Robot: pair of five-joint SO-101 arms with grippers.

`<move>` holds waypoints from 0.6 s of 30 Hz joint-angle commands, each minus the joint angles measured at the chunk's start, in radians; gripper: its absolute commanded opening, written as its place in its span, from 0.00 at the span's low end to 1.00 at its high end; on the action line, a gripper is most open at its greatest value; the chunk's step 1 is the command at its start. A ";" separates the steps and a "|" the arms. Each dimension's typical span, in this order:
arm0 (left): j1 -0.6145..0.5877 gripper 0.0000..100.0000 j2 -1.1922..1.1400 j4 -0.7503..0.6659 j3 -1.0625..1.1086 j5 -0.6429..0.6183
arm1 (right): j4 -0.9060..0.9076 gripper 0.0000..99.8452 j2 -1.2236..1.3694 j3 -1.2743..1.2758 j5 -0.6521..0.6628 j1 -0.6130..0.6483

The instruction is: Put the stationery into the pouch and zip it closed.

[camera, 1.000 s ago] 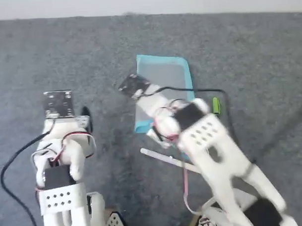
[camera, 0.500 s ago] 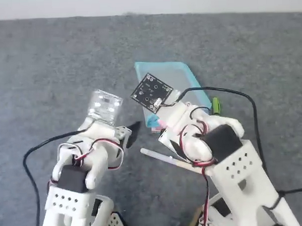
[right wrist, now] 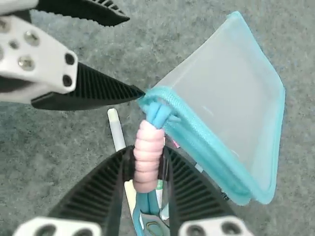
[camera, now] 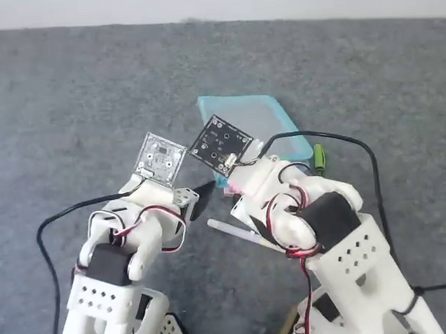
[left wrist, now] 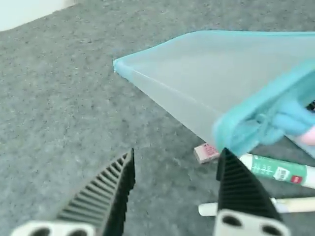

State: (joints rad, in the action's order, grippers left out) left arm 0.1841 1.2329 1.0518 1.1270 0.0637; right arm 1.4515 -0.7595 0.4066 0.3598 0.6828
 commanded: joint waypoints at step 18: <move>0.026 0.26 0.158 0.049 -0.039 0.054 | 0.024 0.01 -0.038 -0.058 -0.018 0.019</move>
State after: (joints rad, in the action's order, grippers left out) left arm 0.2010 1.4277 1.1546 1.1009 0.1020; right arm 1.4546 -0.7595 0.4358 0.3537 0.6859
